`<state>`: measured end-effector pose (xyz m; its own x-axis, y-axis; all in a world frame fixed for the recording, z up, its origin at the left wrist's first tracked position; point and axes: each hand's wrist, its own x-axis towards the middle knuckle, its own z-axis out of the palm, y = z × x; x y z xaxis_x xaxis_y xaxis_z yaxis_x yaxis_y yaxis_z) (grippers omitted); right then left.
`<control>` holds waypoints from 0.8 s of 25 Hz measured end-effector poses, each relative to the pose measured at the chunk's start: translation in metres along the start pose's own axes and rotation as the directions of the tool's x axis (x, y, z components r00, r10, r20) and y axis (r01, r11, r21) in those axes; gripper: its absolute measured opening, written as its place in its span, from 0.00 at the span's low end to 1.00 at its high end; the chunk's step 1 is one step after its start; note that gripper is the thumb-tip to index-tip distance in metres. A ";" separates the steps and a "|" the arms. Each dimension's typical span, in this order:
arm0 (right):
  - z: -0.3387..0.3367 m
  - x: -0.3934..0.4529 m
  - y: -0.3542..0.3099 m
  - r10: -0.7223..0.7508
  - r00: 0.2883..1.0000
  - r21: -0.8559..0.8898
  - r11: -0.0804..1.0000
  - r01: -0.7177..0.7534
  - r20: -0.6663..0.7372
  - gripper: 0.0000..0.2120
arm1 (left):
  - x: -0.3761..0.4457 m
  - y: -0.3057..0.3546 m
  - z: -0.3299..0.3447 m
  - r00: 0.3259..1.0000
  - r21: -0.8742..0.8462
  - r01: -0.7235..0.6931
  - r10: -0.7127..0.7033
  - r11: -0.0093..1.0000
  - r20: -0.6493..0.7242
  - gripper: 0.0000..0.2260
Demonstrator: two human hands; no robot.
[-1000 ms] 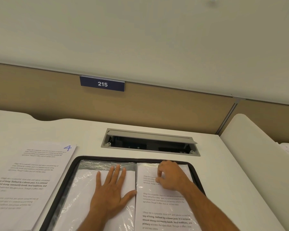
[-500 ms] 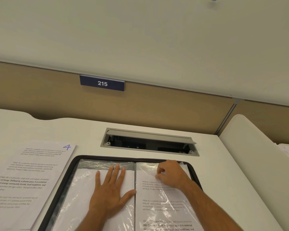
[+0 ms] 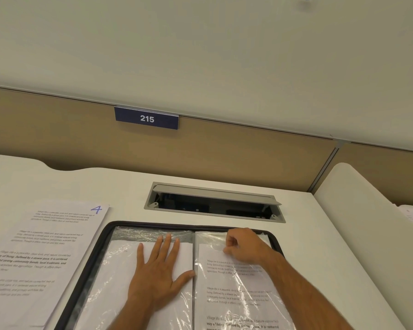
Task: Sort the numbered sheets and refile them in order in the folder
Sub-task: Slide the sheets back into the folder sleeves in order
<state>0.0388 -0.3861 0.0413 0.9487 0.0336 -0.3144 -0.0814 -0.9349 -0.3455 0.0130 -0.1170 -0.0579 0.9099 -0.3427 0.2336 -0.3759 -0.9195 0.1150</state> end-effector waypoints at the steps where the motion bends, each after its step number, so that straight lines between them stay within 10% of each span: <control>1: 0.000 0.000 0.000 -0.002 1.000 0.002 1.000 0.002 0.006 0.05 | 0.000 0.000 0.000 1.000 0.001 0.000 0.000 1.000 0.002 0.37; 16: -0.022 -0.005 0.014 0.133 0.990 -0.352 0.926 -0.138 -0.039 0.23 | 0.000 0.000 -0.003 0.997 -0.012 0.010 -0.009 1.000 0.074 0.38; 20: -0.032 -0.010 0.039 0.192 0.974 -0.102 0.973 -0.205 -0.120 0.23 | 0.001 0.000 -0.004 0.996 -0.013 0.012 -0.010 1.000 0.087 0.38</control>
<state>0.0357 -0.4342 0.0598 0.9450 -0.1896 -0.2666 -0.2424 -0.9531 -0.1814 0.0126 -0.1167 -0.0535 0.9256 -0.3485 0.1478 -0.3676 -0.9208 0.1303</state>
